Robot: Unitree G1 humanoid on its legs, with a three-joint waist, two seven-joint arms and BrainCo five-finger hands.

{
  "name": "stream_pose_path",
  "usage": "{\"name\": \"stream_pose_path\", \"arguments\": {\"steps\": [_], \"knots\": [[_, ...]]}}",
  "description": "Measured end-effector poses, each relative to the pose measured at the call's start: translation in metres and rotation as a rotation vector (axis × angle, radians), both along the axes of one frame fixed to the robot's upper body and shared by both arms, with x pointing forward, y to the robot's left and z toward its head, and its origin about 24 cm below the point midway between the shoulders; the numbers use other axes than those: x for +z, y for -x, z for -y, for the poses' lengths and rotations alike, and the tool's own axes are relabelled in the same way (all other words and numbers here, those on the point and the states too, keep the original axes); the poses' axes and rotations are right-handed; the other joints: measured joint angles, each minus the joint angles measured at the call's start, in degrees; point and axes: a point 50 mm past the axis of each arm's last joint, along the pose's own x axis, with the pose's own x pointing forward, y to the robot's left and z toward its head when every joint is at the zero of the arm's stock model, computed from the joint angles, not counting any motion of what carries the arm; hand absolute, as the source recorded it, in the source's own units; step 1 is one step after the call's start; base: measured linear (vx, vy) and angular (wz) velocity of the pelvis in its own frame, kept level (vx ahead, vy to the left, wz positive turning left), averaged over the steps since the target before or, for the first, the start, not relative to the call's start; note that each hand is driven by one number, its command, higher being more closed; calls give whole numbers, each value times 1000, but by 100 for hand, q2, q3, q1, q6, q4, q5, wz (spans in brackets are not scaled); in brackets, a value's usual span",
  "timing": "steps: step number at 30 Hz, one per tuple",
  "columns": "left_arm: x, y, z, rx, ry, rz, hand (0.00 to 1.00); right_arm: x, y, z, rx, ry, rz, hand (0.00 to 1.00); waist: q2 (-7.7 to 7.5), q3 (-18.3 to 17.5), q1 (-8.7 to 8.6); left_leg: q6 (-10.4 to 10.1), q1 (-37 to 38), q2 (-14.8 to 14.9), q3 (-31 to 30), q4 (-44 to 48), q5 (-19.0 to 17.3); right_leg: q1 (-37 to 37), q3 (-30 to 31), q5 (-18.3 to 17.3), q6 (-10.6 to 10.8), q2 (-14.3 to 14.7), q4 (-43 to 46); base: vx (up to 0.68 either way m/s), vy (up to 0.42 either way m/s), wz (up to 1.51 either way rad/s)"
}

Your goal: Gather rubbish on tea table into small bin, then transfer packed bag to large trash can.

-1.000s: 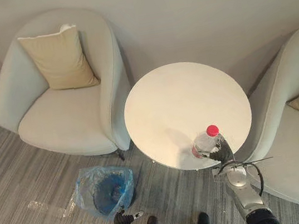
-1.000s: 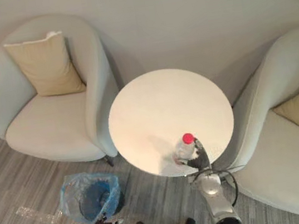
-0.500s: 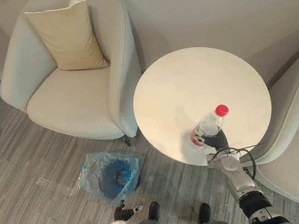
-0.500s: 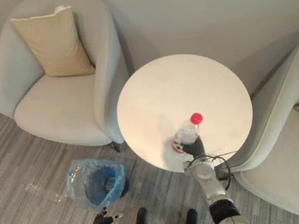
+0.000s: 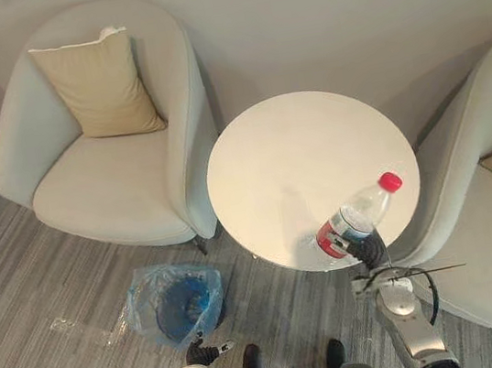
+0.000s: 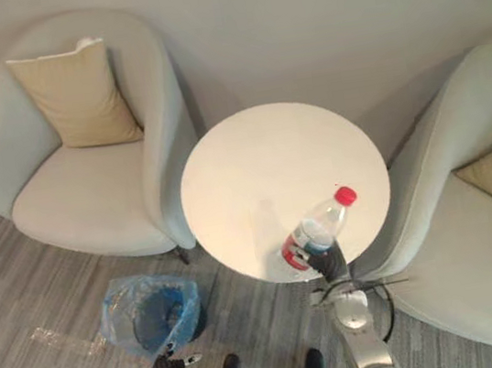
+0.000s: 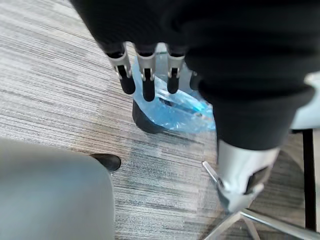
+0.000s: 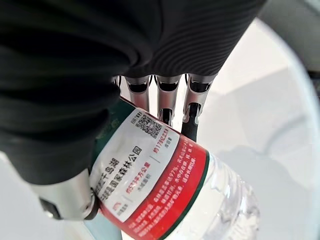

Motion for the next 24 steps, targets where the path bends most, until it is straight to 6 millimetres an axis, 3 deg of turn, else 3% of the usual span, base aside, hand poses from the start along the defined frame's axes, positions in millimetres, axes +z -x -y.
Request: {"name": "stream_pose_path", "arguments": {"steps": [5, 10, 24], "knots": [[-2, 5, -1, -18, -12, -28, 0, 2, 16, 3, 1, 41, 3, 100, -53, -172, -54, -1, 63, 5, 123, -3, 1, 31, 135, 72, 36, 10, -78, -41, 14, -15], [-3, 9, -1, -37, -18, -42, 0, 6, 19, 1, 19, 65, 19, 100, -123, -296, -85, 1, 130, 8, 254, -14, 2, 40, 264, 142, 50, 11, -124, -25, 21, -13], [-8, 17, 8, -41, 14, -70, 0, 12, 29, -9, 65, 171, 38, 100, -39, -460, -131, 2, 297, -27, 87, -36, 59, 412, 26, 172, 76, -25, -249, -35, -1, 7]]}}
